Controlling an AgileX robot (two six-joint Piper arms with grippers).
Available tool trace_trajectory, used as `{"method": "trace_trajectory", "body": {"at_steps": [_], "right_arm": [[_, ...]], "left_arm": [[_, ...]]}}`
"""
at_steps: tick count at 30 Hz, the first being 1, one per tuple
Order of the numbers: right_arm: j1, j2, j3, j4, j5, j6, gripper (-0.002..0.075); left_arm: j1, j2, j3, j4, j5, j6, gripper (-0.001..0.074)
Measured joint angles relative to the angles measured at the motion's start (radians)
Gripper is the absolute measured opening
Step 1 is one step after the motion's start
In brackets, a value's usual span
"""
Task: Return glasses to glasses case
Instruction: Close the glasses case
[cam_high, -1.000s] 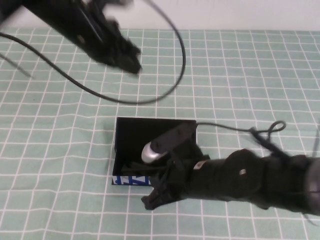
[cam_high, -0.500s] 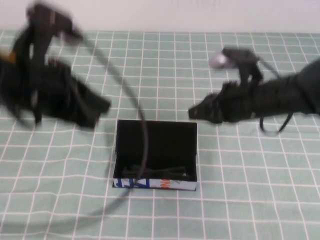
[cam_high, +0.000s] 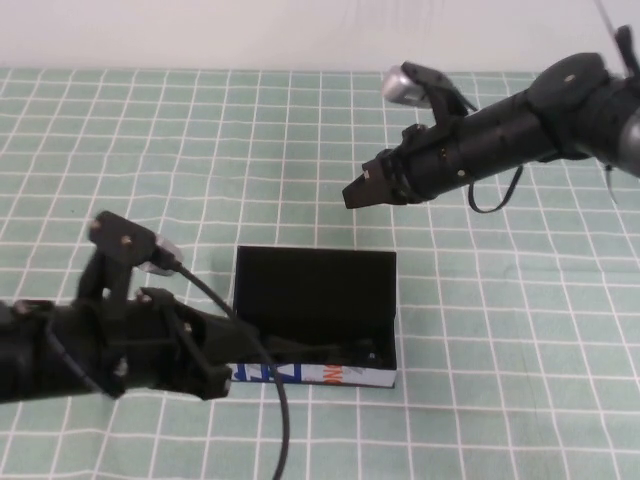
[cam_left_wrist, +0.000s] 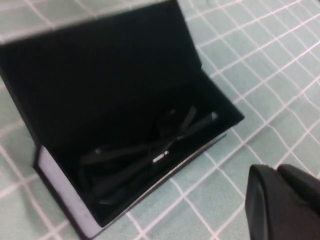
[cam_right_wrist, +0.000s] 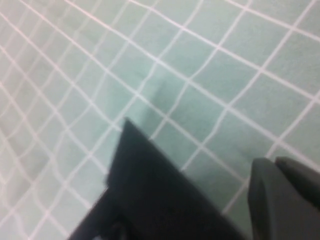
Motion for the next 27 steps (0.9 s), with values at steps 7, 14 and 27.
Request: {"method": "trace_trajectory", "body": {"at_steps": [7, 14, 27], "right_arm": [[0.0, 0.11, -0.109, -0.035, -0.007, 0.005, -0.0014], [0.0, 0.163, -0.16, -0.04, -0.014, 0.005, -0.0014], [0.0, 0.203, -0.161, -0.064, 0.055, 0.005, -0.0014]], "left_arm": [[0.0, 0.21, 0.002, -0.173, 0.107, 0.172, -0.0006], [0.0, 0.377, 0.002, -0.28, 0.197, 0.285, -0.0006], [0.0, 0.434, -0.011, -0.298, 0.078, 0.318, -0.0006]]}}
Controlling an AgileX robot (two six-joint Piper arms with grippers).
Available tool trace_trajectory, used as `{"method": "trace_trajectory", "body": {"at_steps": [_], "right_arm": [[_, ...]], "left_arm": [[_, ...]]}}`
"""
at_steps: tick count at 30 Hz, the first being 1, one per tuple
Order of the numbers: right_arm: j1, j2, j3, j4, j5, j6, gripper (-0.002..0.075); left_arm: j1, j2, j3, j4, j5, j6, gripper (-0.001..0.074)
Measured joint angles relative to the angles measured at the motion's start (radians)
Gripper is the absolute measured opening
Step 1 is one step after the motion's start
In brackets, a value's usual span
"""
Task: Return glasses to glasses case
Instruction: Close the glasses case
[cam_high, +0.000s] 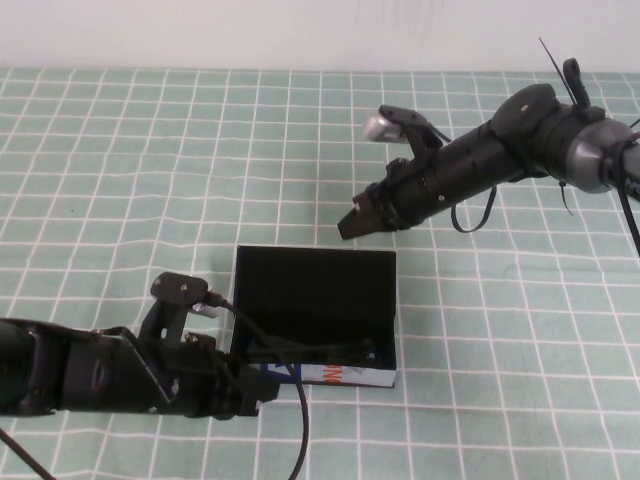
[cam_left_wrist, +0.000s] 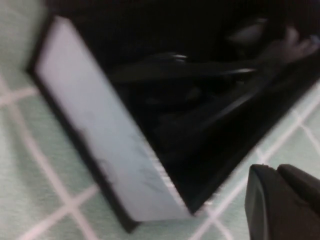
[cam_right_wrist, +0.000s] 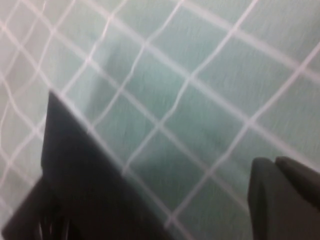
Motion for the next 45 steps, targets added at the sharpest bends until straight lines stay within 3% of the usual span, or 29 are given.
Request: {"method": "trace_trajectory", "body": {"at_steps": [13, 26, 38, 45], "right_arm": [[0.0, 0.002, -0.002, -0.06, 0.199, -0.013, -0.0014], [0.024, 0.002, -0.078, -0.058, 0.224, -0.045, -0.0014], [0.125, -0.016, -0.139, -0.153, 0.232, 0.098, -0.0014], [0.134, -0.093, -0.139, -0.171, 0.237, 0.171, -0.0014]], "left_arm": [[0.0, 0.092, -0.05, -0.005, 0.015, 0.0, -0.0006], [0.0, 0.131, -0.068, -0.014, 0.074, -0.007, -0.0006], [0.0, 0.131, -0.068, -0.015, 0.076, -0.014, -0.0006], [0.0, 0.132, -0.068, -0.015, 0.076, -0.014, -0.0006]]}}
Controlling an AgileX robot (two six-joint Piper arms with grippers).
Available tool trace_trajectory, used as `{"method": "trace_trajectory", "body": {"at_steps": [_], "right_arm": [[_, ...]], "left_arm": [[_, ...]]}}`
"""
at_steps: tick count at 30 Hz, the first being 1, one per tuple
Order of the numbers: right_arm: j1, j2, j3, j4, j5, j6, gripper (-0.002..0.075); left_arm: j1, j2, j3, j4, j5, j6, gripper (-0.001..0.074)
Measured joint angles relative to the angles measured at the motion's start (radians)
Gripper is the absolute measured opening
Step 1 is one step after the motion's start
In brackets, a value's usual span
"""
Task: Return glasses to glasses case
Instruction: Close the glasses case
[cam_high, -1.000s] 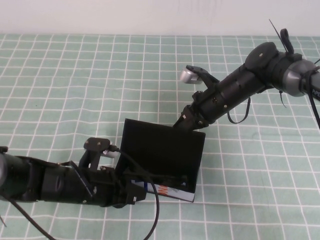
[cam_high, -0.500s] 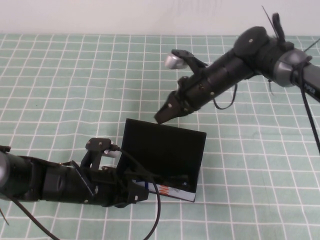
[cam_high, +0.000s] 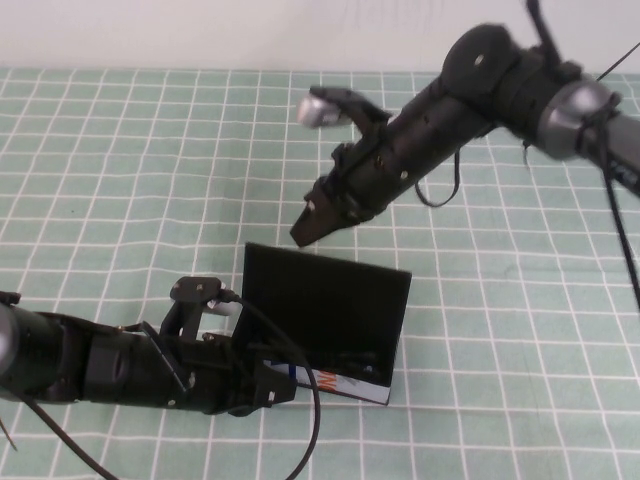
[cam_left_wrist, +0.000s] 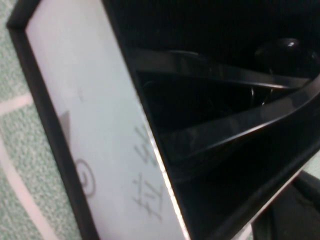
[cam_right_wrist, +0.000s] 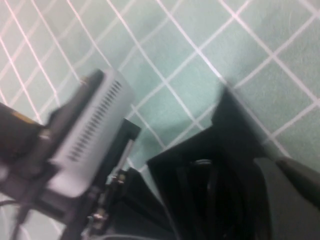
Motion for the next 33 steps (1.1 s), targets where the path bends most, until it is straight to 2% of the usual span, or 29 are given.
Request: {"method": "trace_trajectory", "body": {"at_steps": [6, 13, 21, 27, 33], "right_arm": [[0.0, -0.042, 0.045, -0.025, 0.003, 0.067, -0.0014], [-0.002, -0.038, 0.128, -0.1, -0.002, 0.066, -0.0014], [-0.053, -0.027, 0.128, -0.025, -0.182, 0.065, -0.0014], [-0.055, 0.027, 0.13, -0.003, -0.034, 0.056, -0.0014], [-0.052, 0.011, 0.131, 0.089, -0.012, 0.039, -0.0014]], "left_arm": [[0.0, 0.0, 0.0, 0.0, 0.0, 0.0, -0.0006], [0.0, 0.0, 0.0, 0.0, 0.0, 0.0, -0.0006], [0.0, 0.0, 0.0, 0.0, 0.0, 0.002, -0.0006], [0.0, 0.0, 0.0, 0.0, 0.0, 0.002, -0.0006], [0.0, 0.0, 0.0, 0.0, 0.0, 0.003, -0.0006]]}}
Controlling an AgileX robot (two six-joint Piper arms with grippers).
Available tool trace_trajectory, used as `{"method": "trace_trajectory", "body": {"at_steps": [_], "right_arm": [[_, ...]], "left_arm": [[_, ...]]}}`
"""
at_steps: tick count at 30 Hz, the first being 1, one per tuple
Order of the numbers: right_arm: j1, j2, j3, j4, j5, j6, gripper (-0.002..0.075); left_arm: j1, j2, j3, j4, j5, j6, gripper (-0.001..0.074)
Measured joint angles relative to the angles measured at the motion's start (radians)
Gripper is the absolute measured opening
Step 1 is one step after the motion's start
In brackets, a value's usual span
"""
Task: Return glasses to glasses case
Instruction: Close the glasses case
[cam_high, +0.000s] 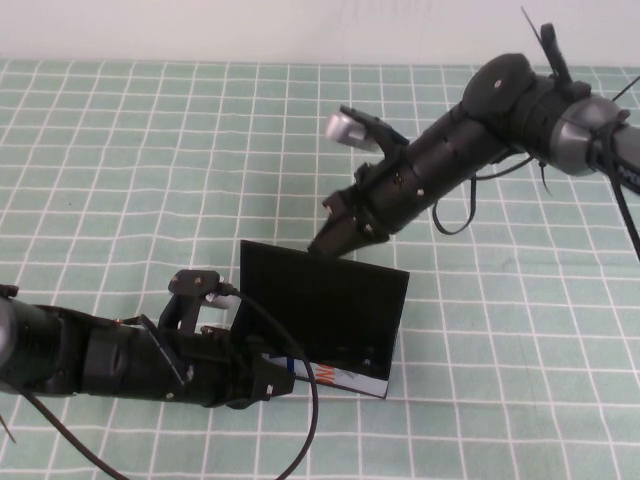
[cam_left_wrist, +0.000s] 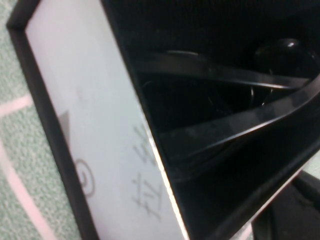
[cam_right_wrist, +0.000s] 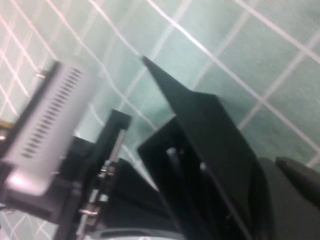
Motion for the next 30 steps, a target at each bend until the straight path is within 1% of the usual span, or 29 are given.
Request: {"method": "trace_trajectory", "body": {"at_steps": [3, 6, 13, 20, 23, 27, 30], "right_arm": [[0.013, -0.023, 0.0, -0.001, 0.0, 0.018, -0.0014], [0.042, -0.03, 0.01, -0.046, 0.002, 0.043, -0.0014], [0.1, -0.031, 0.129, -0.07, 0.004, 0.044, -0.0014], [0.107, -0.031, 0.16, -0.066, 0.004, 0.03, -0.0014], [0.107, -0.031, 0.16, -0.066, 0.004, 0.027, -0.0014], [0.107, -0.044, 0.16, -0.073, 0.004, 0.003, -0.0014], [0.105, -0.094, 0.16, -0.081, -0.001, -0.001, -0.0014]], "left_arm": [[0.0, 0.0, 0.0, 0.0, 0.0, 0.0, -0.0006], [0.0, 0.0, 0.0, 0.0, 0.0, 0.0, -0.0006], [0.0, 0.0, 0.0, 0.0, 0.0, 0.0, -0.0006], [0.0, 0.002, 0.0, 0.0, 0.01, 0.0, -0.0006], [0.0, 0.002, 0.0, 0.0, 0.054, -0.004, -0.0006], [0.0, -0.001, 0.0, 0.004, 0.157, -0.036, -0.0006], [0.0, -0.043, 0.0, 0.023, 0.181, -0.07, -0.0005]]}}
